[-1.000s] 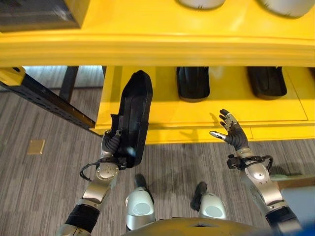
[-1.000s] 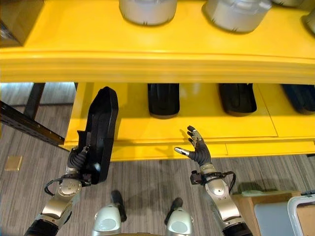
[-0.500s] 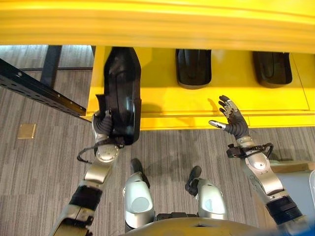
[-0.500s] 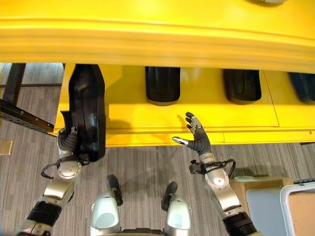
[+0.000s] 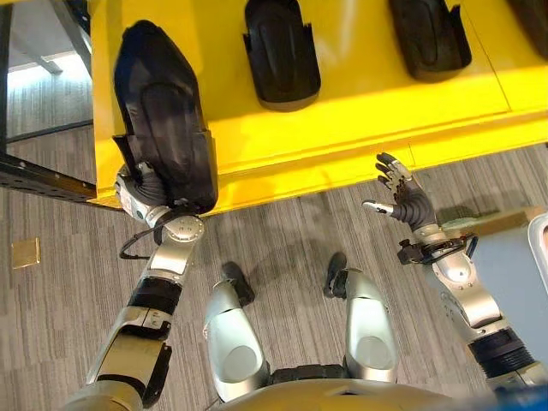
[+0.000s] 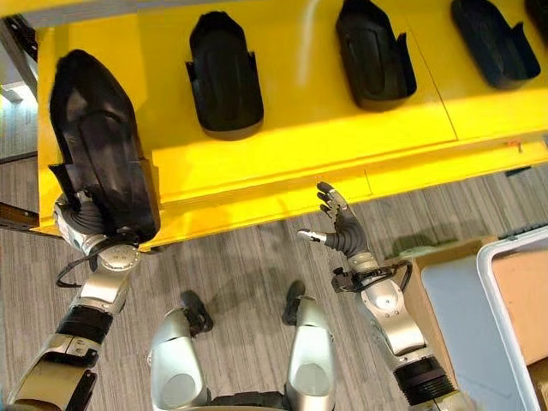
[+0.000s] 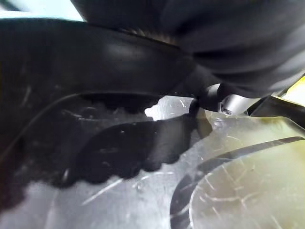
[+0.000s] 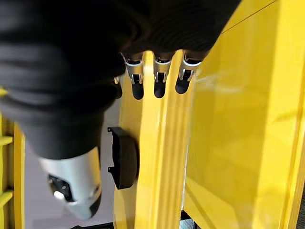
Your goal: Move parts from the plastic box to the shelf.
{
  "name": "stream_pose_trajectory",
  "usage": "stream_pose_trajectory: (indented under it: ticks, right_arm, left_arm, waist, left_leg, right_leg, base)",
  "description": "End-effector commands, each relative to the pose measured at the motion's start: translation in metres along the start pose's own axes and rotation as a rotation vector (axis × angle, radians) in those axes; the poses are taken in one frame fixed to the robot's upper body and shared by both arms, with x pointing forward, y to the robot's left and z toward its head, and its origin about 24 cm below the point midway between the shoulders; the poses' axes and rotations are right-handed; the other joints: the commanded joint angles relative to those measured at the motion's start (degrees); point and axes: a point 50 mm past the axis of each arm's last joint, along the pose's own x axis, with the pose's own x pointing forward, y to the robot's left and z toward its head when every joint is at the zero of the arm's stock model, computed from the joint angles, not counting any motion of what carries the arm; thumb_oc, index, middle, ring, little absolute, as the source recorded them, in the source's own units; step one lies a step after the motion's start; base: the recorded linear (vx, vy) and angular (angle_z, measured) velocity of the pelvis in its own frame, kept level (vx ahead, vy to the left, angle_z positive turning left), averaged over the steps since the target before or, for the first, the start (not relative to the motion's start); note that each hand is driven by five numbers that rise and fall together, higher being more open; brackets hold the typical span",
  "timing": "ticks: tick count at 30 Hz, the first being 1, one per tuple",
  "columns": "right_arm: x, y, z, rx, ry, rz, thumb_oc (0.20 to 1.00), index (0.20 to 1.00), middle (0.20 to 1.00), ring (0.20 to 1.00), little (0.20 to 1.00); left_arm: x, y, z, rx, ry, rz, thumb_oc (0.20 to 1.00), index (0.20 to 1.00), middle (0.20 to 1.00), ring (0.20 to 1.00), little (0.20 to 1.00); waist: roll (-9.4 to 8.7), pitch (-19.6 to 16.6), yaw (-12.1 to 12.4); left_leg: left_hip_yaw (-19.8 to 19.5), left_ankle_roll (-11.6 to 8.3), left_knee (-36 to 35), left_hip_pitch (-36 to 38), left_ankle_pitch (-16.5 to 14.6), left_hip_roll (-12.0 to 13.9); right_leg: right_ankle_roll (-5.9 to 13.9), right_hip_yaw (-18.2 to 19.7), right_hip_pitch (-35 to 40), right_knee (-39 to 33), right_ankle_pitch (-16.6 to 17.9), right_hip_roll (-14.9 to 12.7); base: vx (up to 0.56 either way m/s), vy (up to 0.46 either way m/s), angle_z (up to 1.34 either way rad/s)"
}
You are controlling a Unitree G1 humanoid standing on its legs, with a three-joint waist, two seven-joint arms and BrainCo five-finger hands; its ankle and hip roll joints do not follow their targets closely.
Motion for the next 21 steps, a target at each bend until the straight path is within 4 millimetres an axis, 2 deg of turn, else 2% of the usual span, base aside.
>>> stream_pose_trajectory:
  ticks: [1,7,8,11,12,16,21]
  right_arm:
    - [0.001,-0.008,0.031,-0.032,-0.134,-0.022,1.0,1.0,1.0,1.0,1.0]
    - [0.003,-0.016,0.037,-0.075,-0.132,-0.01,1.0,1.0,1.0,1.0,1.0]
    - [0.006,-0.02,0.04,-0.092,-0.126,-0.01,1.0,1.0,1.0,1.0,1.0]
    - [0.006,-0.022,0.041,-0.101,-0.12,-0.006,1.0,1.0,1.0,1.0,1.0]
    - [0.006,-0.024,0.043,-0.121,-0.118,0.001,1.0,1.0,1.0,1.0,1.0]
    - [0.003,-0.026,0.044,-0.135,-0.11,0.015,1.0,1.0,1.0,1.0,1.0]
    - [0.002,-0.028,0.045,-0.158,-0.092,0.045,1.0,1.0,1.0,1.0,1.0]
  left_arm:
    - [0.01,0.0,0.001,0.08,-0.025,-0.007,0.2,0.2,0.2,0.2,0.2]
    - [0.035,0.016,0.006,0.172,-0.042,0.1,0.2,0.2,0.2,0.2,0.2]
    - [0.05,0.025,0.015,0.196,-0.049,0.171,0.2,0.2,0.2,0.2,0.2]
    - [0.059,0.03,0.019,0.195,-0.044,0.201,0.2,0.2,0.2,0.2,0.2]
    - [0.075,0.042,0.031,0.169,-0.045,0.25,0.2,0.2,0.2,0.2,0.2]
    - [0.086,0.055,0.034,0.154,-0.044,0.282,0.2,0.2,0.2,0.2,0.2]
    - [0.097,0.068,0.037,0.158,-0.026,0.301,0.2,0.2,0.2,0.2,0.2]
  waist:
    - [-1.24,-1.0,-0.9]
    - [-0.47,0.1,-1.6]
    - [-0.08,0.4,-1.9]
    - [0.14,0.4,-2.2]
    - [0.8,0.4,-2.6]
    - [1.25,0.4,-2.7]
    - [1.83,0.1,-3.2]
  left_leg:
    - [-0.6,-1.29,0.8,-1.2,1.3,0.0]
    - [-0.6,-1.12,1.7,-3.0,1.5,-0.6]
    - [-0.8,-1.11,2.1,-3.7,1.5,-0.8]
    - [-0.9,-1.05,2.3,-4.1,1.5,-1.0]
    - [-0.9,-0.89,1.5,-3.9,1.7,-1.7]
    - [-1.2,-0.93,-0.1,-3.2,2.4,-2.9]
    - [-0.9,-1.1,-0.7,-2.5,2.8,-3.0]
  right_leg:
    - [2.44,-1.4,4.1,2.4,-3.6,0.1]
    - [2.44,-0.3,0.7,5.3,-4.1,-1.2]
    - [2.5,0.4,-0.6,6.3,-4.1,-1.6]
    - [2.5,0.7,-1.2,6.8,-4.2,-1.8]
    - [2.6,1.1,-1.7,7.1,-4.1,-1.9]
    - [2.79,1.5,-0.8,6.1,-3.9,-1.6]
    - [2.72,1.9,0.1,5.4,-3.8,-1.8]
  base:
    - [-0.04,0.081,-0.12]
    - [-0.02,0.084,-0.04]
    - [-0.03,0.1,-0.03]
    - [-0.02,0.081,0.0]
    - [-0.03,0.089,-0.01]
    - [-0.01,0.074,0.0]
    - [0.01,0.099,-0.02]
